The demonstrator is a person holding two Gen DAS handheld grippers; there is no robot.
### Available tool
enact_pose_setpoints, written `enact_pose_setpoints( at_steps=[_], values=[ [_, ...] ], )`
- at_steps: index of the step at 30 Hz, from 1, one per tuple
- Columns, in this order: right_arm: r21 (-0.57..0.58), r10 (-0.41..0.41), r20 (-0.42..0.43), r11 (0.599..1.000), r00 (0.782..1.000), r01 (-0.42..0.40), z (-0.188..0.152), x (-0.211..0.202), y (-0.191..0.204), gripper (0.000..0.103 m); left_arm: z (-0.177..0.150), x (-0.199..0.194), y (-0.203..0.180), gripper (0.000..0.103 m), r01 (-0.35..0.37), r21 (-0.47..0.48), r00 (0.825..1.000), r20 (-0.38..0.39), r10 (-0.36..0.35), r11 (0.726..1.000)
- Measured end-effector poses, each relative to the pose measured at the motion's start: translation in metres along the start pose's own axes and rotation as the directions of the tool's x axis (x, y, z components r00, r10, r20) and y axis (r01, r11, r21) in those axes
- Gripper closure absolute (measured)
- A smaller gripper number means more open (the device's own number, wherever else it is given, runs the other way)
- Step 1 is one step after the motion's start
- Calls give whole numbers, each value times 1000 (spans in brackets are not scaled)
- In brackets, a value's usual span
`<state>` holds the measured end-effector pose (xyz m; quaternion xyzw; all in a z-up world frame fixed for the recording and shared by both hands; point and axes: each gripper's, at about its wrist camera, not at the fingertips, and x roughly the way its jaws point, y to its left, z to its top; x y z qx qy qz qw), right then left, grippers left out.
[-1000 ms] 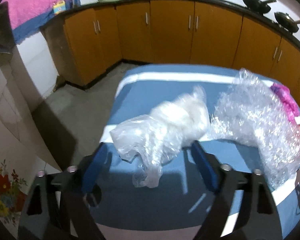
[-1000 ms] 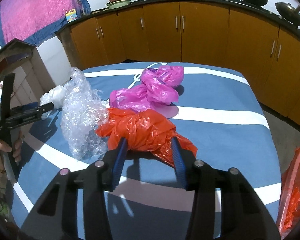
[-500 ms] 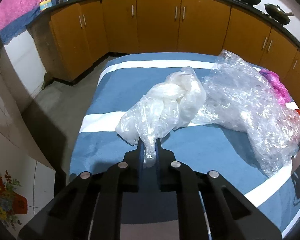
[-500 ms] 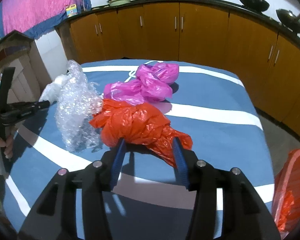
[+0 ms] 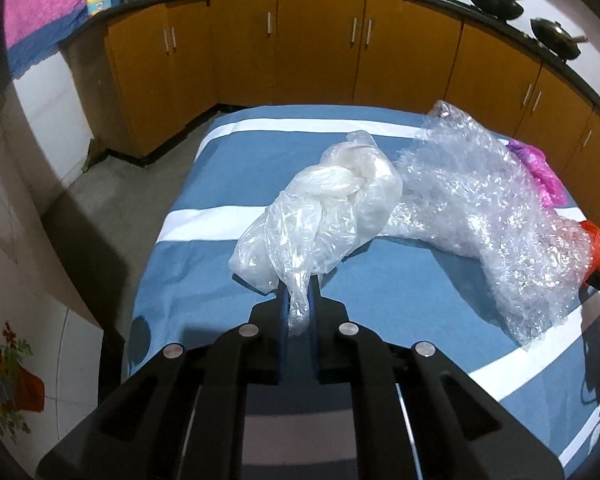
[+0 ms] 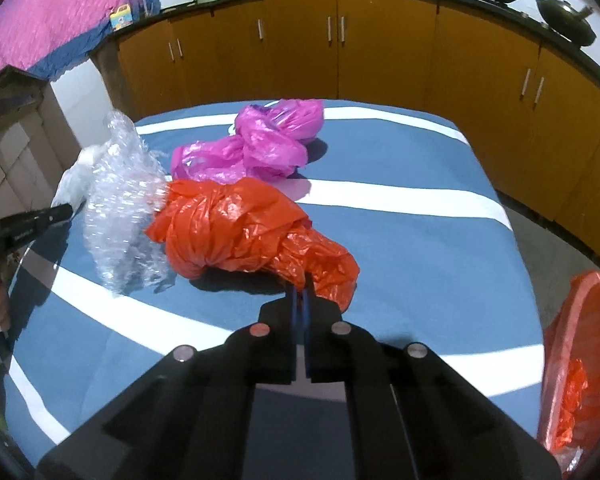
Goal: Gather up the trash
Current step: 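Carry the white and red bags over the red bin and open both tools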
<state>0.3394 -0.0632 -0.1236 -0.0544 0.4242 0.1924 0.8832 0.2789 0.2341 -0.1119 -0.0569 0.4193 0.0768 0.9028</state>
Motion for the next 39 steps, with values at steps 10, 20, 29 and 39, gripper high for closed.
enact_pose_setpoints(
  at_steps=[10, 20, 29, 39],
  values=[
    [90, -13, 42, 996, 999, 9, -25, -51, -27, 99, -17, -45, 10, 95, 11, -93, 998, 55, -6, 996],
    [203, -44, 92, 979, 995, 24, -54, -105, -55, 99, -22, -98, -11, 95, 38, -89, 991, 130, -26, 995],
    [317, -108, 169, 947, 980, 49, -68, -172, -93, 99, -12, -144, -88, 95, 169, -8, 965, 204, -164, 986],
    [420, -274, 216, 893, 937, 164, -103, -241, -146, 99, -19, -170, -191, 95, 323, 117, 917, 204, -341, 939]
  ],
)
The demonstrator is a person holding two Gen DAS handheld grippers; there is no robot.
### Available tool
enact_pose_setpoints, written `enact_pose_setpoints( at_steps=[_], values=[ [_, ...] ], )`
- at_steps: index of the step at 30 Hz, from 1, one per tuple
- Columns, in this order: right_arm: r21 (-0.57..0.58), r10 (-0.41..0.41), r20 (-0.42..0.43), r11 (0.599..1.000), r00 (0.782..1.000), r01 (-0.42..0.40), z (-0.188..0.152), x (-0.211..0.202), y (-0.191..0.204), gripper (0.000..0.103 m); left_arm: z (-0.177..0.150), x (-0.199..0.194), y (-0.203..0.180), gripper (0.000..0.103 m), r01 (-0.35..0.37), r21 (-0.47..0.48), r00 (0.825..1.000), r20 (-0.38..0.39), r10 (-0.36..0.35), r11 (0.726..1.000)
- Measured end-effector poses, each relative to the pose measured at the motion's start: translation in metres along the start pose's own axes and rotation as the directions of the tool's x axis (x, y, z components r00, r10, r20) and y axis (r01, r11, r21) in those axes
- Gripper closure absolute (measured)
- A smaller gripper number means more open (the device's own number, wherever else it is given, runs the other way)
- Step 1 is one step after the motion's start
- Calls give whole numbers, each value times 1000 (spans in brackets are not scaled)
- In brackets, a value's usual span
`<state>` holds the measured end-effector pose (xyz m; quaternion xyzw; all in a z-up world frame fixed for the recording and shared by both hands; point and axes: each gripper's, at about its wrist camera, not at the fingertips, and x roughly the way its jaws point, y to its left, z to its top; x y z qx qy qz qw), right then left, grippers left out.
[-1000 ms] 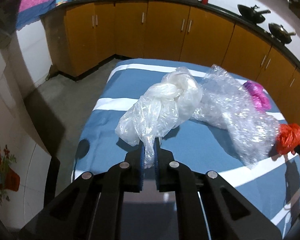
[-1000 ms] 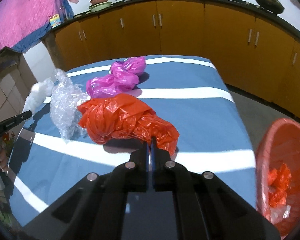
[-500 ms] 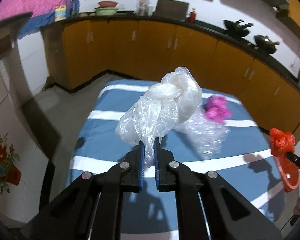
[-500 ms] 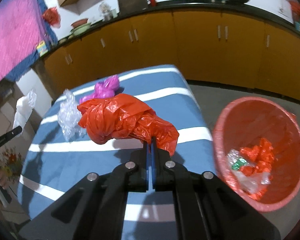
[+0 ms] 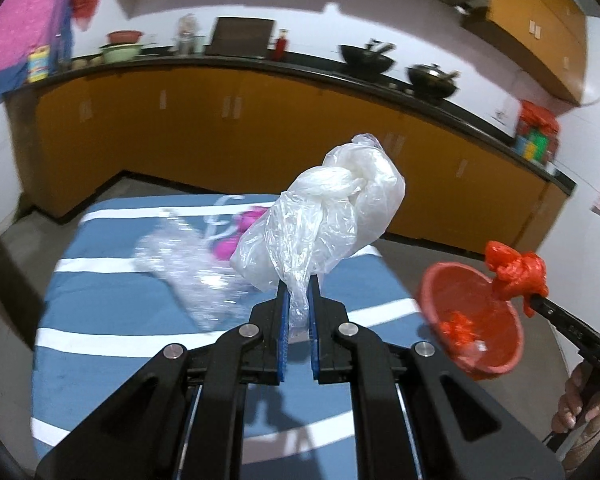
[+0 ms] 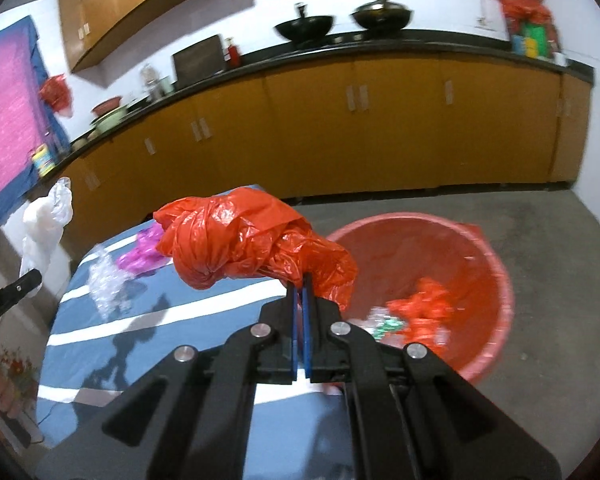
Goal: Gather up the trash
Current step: 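Carry the white and red bags over the red bin and open both tools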
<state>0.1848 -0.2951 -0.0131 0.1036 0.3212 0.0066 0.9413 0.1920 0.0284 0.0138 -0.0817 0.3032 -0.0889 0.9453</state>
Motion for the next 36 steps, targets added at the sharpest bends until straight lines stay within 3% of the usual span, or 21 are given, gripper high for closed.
enact_pose_setpoints(
  at_steps=[14, 36],
  values=[
    [94, -129, 30, 988, 991, 126, -4, -24, -77, 99, -18, 32, -97, 95, 146, 64, 987, -71, -141, 987],
    [182, -196, 17, 965, 980, 190, -5, -10, -112, 99, -34, 70, -163, 95, 209, 120, 969, -163, -188, 971]
  ],
)
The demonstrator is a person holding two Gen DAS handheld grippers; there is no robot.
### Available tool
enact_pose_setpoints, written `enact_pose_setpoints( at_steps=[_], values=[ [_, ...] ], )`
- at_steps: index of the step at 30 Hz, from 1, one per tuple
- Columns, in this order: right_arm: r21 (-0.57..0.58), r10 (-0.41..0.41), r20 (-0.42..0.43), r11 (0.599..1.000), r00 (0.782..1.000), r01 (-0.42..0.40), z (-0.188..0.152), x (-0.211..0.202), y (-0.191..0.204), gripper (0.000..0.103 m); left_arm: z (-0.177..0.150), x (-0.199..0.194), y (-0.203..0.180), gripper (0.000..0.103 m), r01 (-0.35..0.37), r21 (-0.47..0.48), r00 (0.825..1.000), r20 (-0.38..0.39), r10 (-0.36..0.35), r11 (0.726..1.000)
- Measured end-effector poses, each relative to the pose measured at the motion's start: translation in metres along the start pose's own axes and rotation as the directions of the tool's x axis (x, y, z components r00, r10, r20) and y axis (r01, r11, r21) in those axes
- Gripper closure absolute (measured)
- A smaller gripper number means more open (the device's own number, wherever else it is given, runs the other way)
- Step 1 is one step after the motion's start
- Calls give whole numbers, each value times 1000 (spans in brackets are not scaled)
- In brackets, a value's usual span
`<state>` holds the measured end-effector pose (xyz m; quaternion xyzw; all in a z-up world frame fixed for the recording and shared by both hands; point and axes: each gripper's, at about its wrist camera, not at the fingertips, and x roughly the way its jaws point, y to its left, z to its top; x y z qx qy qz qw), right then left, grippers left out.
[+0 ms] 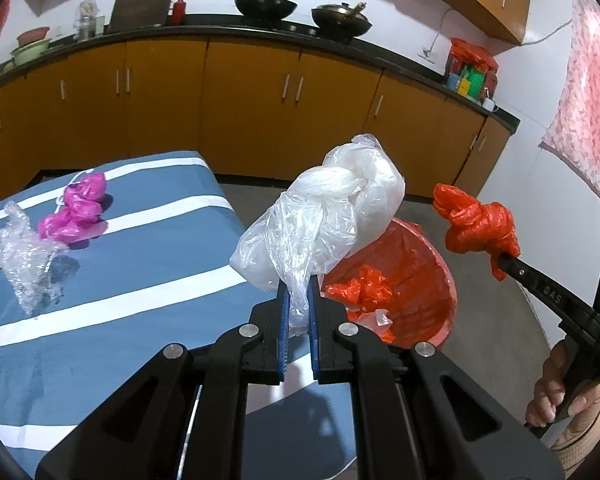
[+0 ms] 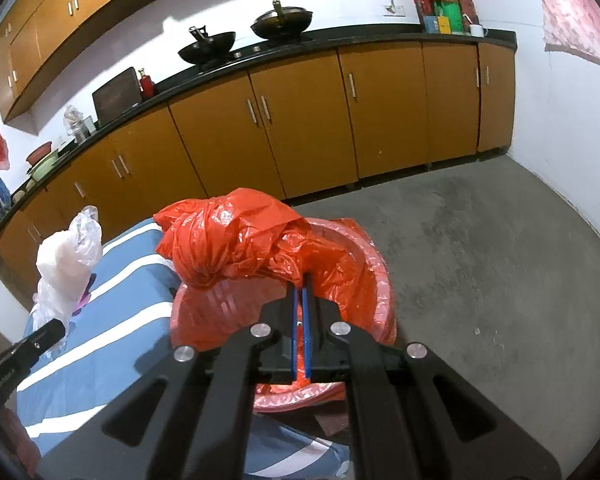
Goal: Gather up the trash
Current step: 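Carry the white and red bags over the red bin and open both tools, then grasp the bubble wrap with the left tool while the right tool moves toward the pink bags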
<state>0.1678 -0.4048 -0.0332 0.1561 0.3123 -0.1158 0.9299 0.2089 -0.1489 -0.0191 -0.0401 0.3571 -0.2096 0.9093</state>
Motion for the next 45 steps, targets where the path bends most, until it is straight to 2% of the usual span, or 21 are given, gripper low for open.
enact_pose_setpoints(
  at_steps=[19, 21, 22, 23, 24, 25, 26, 30, 37, 41, 45],
  values=[
    [79, -33, -1, 996, 999, 33, 17, 38, -15, 99, 9, 61, -45, 95, 70, 49, 995, -67, -67, 996],
    [96, -22, -4, 995, 1000, 22, 21, 43, -17, 94, 10, 67, -46, 94, 71, 54, 995, -74, -67, 996],
    [103, -17, -3, 994, 1000, 17, 22, 45, -18, 94, 10, 72, -46, 91, 63, 54, 995, -80, -59, 997],
    [103, -12, -7, 995, 1000, 13, 22, 47, -19, 86, 9, 76, -45, 78, 64, 48, 994, -92, -60, 997],
    [101, -9, -13, 995, 1000, 11, 22, 49, -19, 73, 8, 79, -43, 68, 60, 38, 993, -102, -56, 997],
    [99, -12, -10, 995, 1000, 13, 21, 50, -19, 68, 7, 79, -38, 52, 51, 30, 994, -99, -48, 998],
    [95, -11, -7, 995, 1000, 11, 20, 50, -20, 64, 5, 77, -34, 50, 44, 23, 995, -89, -42, 999],
    [84, -15, -6, 996, 1000, 16, 16, 48, -22, 61, 3, 73, -14, 50, 4, 7, 996, -86, -4, 1000],
    [50, -1, -8, 999, 1000, 1, 16, 45, -8, 61, -1, 42, 26, 49, -105, -12, 994, -19, 104, 994],
    [11, 31, -10, 999, 999, -31, 15, 44, 12, 61, -6, 21, 59, 46, -175, -51, 984, 14, 176, 983],
    [-41, 76, -27, 996, 997, -77, 8, 46, 43, 61, -10, 1, 95, 41, -257, -100, 964, 36, 262, 961]
  ],
)
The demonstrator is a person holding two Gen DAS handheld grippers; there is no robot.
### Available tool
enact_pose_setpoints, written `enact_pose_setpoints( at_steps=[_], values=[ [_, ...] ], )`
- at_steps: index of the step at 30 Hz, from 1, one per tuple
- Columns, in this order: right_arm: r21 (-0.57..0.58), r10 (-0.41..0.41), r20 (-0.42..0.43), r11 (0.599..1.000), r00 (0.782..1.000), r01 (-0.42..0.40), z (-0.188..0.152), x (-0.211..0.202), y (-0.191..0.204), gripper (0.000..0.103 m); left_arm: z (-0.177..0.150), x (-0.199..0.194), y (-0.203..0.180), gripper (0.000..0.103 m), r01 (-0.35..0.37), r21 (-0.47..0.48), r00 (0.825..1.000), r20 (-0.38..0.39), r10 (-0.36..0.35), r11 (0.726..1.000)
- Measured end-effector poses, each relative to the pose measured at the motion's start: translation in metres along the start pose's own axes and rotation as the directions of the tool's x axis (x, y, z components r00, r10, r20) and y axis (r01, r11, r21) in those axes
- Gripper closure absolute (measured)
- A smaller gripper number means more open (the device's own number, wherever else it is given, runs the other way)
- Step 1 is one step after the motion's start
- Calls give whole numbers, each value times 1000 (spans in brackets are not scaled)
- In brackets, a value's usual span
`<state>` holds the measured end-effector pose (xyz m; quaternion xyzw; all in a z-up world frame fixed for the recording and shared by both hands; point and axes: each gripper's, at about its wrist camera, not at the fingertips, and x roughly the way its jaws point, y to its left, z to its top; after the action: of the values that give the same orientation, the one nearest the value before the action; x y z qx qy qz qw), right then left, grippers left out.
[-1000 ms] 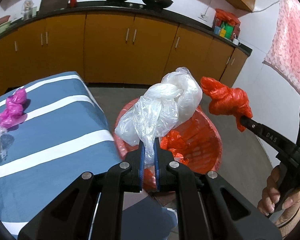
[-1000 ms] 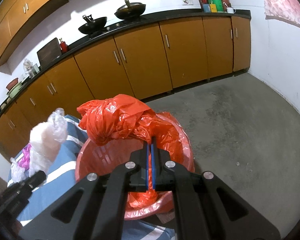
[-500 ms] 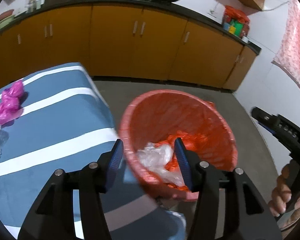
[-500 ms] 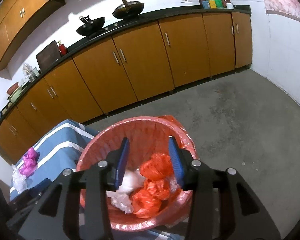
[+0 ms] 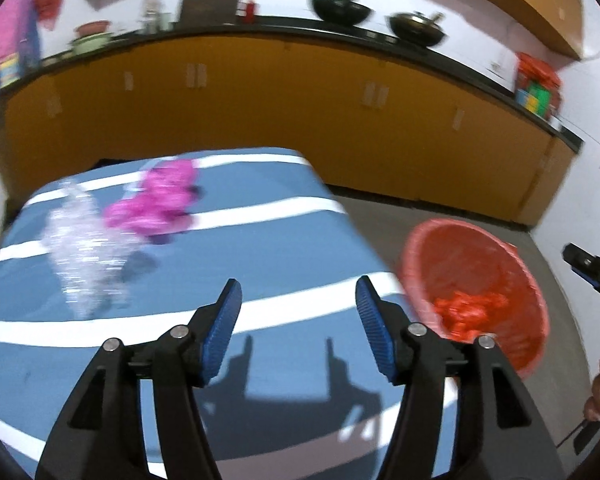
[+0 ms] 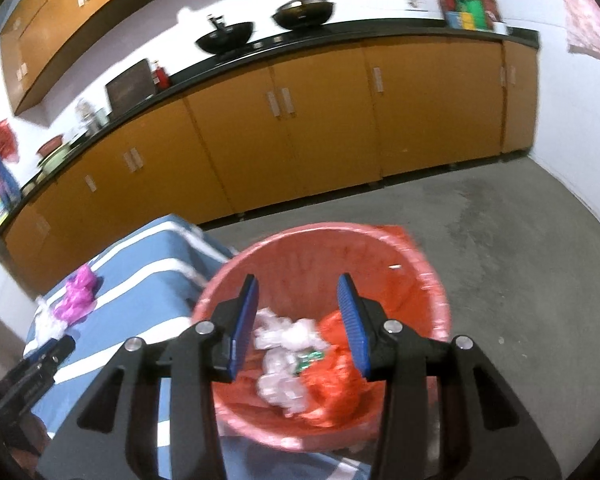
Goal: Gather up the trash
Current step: 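Grasp the bubble wrap with the left tool while the right tool moves toward the pink bags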
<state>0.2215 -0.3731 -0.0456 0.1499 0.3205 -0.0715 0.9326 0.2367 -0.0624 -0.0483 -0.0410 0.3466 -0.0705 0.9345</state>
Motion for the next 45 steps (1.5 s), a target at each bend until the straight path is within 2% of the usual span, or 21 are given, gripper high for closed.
enact_pose_setpoints(
  at_steps=[3, 6, 8, 11, 14, 16, 25, 28, 30, 31, 32, 35, 40, 45],
  values=[
    [-37, 45, -18, 998, 999, -45, -5, 6, 30, 61, 1, -10, 38, 35, -96, -29, 995, 32, 97, 995],
    [-68, 88, -43, 994, 995, -91, -10, 14, 62, 61, 1, -16, 83, 32, -196, -89, 979, 40, 200, 977],
    [-90, 122, -63, 988, 991, -127, -15, 20, 88, 61, 2, -16, 110, 22, -240, -136, 969, 33, 246, 961],
    [-126, 162, -90, 977, 983, -173, -22, 29, 124, 61, 5, -14, 146, 19, -282, -211, 956, 23, 294, 936],
    [-163, 193, -114, 964, 975, -210, -30, 38, 159, 61, 10, -7, 170, 18, -273, -280, 959, 1, 285, 920],
    [-188, 209, -125, 955, 970, -230, -34, 43, 180, 61, 14, -1, 178, 18, -252, -301, 965, -4, 263, 920],
    [-266, 228, -160, 927, 960, -264, -49, 59, 240, 61, 10, 32, 184, 19, -243, -250, 970, -78, 231, 937],
    [-282, 226, -170, 921, 959, -268, -53, 63, 248, 61, 7, 43, 189, 31, -236, -249, 970, -118, 213, 939],
    [-291, 224, -174, 919, 959, -267, -55, 66, 252, 61, 4, 47, 192, 48, -215, -258, 973, -137, 184, 942],
    [-294, 223, -176, 918, 959, -267, -56, 67, 253, 61, 2, 50, 193, 63, -202, -255, 975, -147, 168, 946],
    [-297, 222, -178, 917, 959, -267, -57, 68, 255, 61, 1, 50, 192, 72, -198, -248, 975, -150, 165, 948],
    [-301, 222, -183, 915, 958, -270, -58, 71, 260, 61, -2, 45, 190, 91, -197, -211, 976, -139, 170, 958],
    [-319, 239, -193, 902, 952, -291, -60, 76, 275, 61, -5, 30, 207, 94, -239, -191, 968, -118, 220, 952],
    [-334, 267, -202, 886, 942, -323, -62, 85, 300, 61, -7, 18, 236, 94, -273, -211, 961, -112, 255, 939]
  ],
)
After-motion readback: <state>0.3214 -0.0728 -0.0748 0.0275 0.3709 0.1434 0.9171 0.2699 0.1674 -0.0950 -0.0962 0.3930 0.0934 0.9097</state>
